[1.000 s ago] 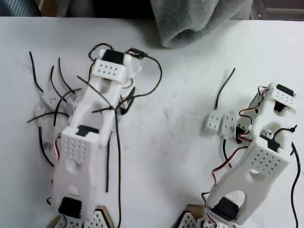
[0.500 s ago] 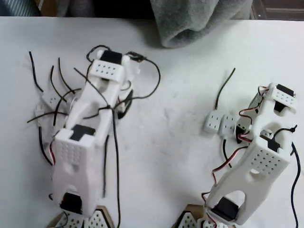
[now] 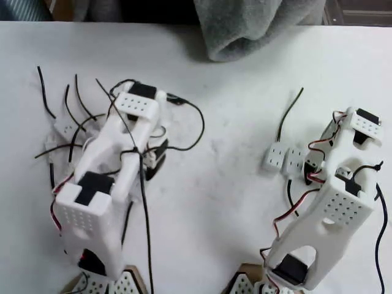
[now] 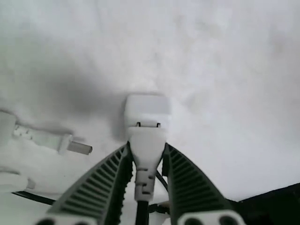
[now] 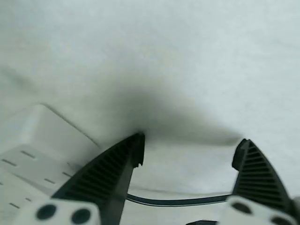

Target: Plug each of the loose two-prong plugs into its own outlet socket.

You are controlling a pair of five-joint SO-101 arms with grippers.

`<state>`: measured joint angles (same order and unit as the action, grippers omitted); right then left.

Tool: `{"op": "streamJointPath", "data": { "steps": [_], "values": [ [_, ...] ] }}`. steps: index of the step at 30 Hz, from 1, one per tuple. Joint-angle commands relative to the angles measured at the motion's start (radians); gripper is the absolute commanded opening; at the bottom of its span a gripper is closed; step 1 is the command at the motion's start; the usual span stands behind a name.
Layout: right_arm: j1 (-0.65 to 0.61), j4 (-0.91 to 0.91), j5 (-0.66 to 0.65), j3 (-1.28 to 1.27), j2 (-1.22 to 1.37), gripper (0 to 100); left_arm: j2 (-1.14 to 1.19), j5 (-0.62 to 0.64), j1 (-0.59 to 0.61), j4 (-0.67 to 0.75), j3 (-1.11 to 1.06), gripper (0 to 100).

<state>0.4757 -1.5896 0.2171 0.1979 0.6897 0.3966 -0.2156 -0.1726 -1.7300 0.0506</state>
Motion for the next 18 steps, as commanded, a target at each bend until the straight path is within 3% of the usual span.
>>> {"op": "streamJointPath", "data": {
  "steps": [1, 12, 18],
  "values": [
    [0.001, 0.013, -0.002, -0.011, 0.012, 31.6, 0.001, -0.034, 0.012, 0.046, 0.009, 3],
    [0.001, 0.013, -0.002, -0.011, 0.012, 31.6, 0.309, -0.029, 0.004, -0.055, 0.433, 3],
    [-0.001, 0.013, -0.002, -0.011, 0.012, 31.6, 0.446, -0.032, 0.001, -0.058, 0.491, 3]
  ]
}}
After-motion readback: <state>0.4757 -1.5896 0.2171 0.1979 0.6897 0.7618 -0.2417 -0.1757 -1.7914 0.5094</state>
